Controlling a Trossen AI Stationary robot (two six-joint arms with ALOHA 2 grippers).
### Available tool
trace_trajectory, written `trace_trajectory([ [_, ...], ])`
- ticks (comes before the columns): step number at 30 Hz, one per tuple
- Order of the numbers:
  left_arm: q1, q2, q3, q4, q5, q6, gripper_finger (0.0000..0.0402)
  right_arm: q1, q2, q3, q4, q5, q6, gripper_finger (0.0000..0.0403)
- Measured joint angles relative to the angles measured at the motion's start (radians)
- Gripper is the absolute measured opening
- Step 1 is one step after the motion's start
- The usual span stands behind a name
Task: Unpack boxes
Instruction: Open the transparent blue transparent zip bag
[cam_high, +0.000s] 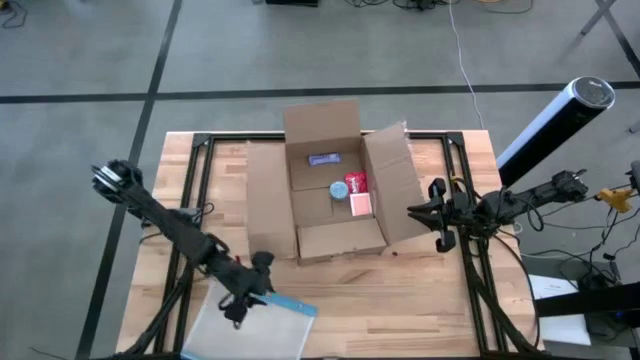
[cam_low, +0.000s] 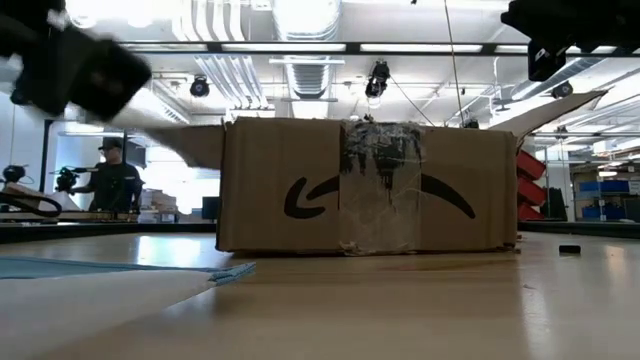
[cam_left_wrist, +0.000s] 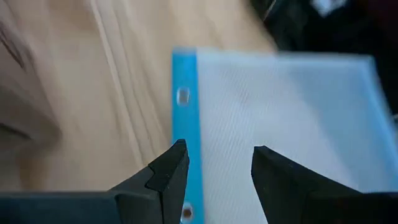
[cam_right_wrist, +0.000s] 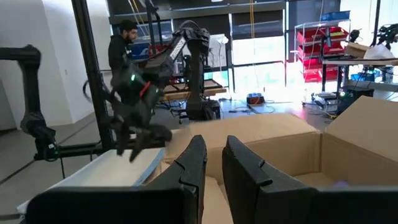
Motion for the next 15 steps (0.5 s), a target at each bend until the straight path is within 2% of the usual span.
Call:
trace_trajectory([
  [8, 0.0, 0.18, 0.04, -0.029, 0.064, -0.047, 0.0155, 0.0, 0.0, 0.0, -0.001, 0.0, -0.001, 0.003],
  [15, 0.002, 0.289, 0.051, -0.02, 0.064, -0.054, 0.0155, 0.0, 0.0, 0.0, -0.001, 0.002, -0.002, 0.0029],
])
